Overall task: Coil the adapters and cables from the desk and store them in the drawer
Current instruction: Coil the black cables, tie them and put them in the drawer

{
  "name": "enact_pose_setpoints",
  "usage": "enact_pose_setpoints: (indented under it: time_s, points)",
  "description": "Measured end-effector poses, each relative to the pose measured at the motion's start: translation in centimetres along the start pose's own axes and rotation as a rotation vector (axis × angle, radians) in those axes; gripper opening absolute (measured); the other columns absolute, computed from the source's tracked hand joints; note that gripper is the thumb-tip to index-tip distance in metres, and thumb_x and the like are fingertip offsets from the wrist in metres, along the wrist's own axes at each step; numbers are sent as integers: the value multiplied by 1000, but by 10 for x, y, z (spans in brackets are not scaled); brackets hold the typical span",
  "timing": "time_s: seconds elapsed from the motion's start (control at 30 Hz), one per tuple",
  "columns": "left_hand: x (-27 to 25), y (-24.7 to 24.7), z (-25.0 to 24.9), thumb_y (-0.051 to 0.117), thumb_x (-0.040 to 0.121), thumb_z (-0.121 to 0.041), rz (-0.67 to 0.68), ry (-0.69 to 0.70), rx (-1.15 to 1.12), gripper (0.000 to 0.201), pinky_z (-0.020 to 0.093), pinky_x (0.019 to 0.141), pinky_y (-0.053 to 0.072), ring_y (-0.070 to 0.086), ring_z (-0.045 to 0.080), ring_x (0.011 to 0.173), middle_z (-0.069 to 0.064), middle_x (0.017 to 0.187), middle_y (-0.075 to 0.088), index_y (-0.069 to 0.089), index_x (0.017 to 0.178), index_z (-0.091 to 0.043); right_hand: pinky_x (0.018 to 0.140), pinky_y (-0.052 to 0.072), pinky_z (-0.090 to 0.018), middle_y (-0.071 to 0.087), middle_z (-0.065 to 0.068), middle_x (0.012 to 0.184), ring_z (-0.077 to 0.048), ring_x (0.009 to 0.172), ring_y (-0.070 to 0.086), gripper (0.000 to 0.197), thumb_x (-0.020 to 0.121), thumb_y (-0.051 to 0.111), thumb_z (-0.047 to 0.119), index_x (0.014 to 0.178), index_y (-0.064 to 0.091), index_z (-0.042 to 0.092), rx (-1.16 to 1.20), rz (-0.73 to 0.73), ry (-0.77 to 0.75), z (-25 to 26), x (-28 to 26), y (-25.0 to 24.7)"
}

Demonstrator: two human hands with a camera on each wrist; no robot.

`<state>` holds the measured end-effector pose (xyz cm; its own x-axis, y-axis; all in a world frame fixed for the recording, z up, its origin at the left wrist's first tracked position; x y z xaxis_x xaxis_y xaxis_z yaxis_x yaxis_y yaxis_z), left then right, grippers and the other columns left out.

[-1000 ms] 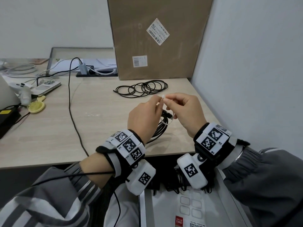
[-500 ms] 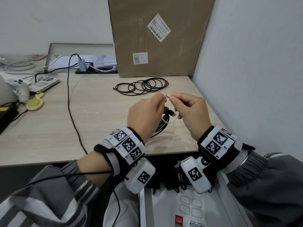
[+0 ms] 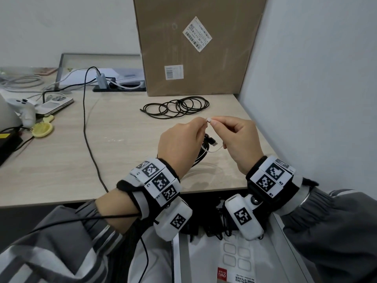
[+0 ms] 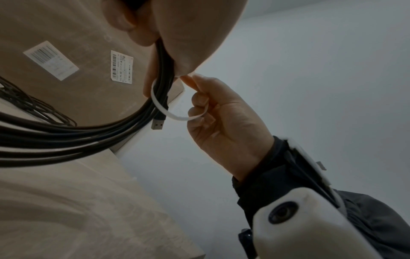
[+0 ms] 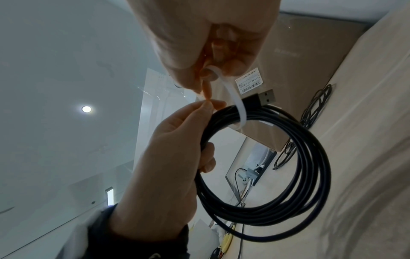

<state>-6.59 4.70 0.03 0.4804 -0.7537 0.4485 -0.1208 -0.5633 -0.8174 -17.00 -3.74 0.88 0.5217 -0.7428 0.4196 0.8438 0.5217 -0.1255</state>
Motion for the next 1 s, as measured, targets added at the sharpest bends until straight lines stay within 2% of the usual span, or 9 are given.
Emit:
enact_pose_setpoints:
  time_s: [0.1,0.13,0.23,0.33,0.47,0.6,0.73,0.9,1.0]
  points:
    - [0,-1,0,34,100,-37,-5,13,26,27,34,58,38,61,30,77,1,83,69,58,107,-26,52,41,-16,68,-14,75,-2,52,44,14,89,63,11,86,74,20,0,-7,13,-1,-1,0]
    - [0,-1,0,34,101,-36,-6,16,36,27,33,58,35,61,30,77,1,83,69,58,107,-26,52,41,-16,68,-16,75,-2,52,44,13,89,63,11,88,74,18,5,-12,14,-1,-1,1]
    - [0,-1,-1,33,101,-37,-9,27,66,27,33,58,34,61,30,78,1,83,69,57,107,-26,52,41,-15,67,-8,74,-2,52,45,13,90,63,12,88,74,18,9,-20,17,0,-1,1]
    - [-1,-2,-1,33,101,-38,-12,34,72,28,33,58,37,61,31,78,2,83,69,57,108,-26,53,41,-15,69,-14,78,-2,53,46,13,90,63,13,87,74,19,3,-20,12,0,1,1]
    - [-1,-2,-3,33,101,-37,-13,40,77,29,33,58,34,61,31,78,3,83,69,57,109,-25,52,40,-15,68,-17,76,-3,52,44,15,89,63,12,85,74,22,-4,-16,1,1,1,1]
    - [-1,-3,-3,32,101,-38,-16,39,88,29,32,57,31,61,30,77,2,81,68,57,109,-26,51,39,-15,62,-5,66,-2,49,44,11,88,64,10,89,74,15,-17,-8,9,-1,0,2]
    - [-1,-3,-4,31,102,-38,16,-6,119,31,32,58,29,58,31,75,1,74,60,56,103,-20,50,39,-16,55,-5,61,-4,51,43,9,87,66,13,87,75,15,-77,61,52,-6,0,2]
    - [-5,1,-3,33,101,-35,54,-35,117,31,32,58,30,58,30,75,5,80,65,57,99,-16,59,42,-14,66,10,71,4,57,53,3,82,73,20,84,75,20,-179,195,161,-7,9,-3]
    - [-5,2,-3,35,100,-36,41,-29,93,30,32,57,29,59,30,75,5,79,65,57,94,-17,52,41,-14,66,5,71,-2,54,53,8,78,77,18,86,75,15,-201,212,130,-2,16,-4]
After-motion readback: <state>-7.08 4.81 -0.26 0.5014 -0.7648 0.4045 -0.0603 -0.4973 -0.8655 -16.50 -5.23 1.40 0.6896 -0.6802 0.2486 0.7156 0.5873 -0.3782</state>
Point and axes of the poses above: each hand's wrist, its own x-axis towards the middle knuckle, its own y-axis out of the palm, z = x × y, the point moved 2 cm from there along x, towards the middle knuckle
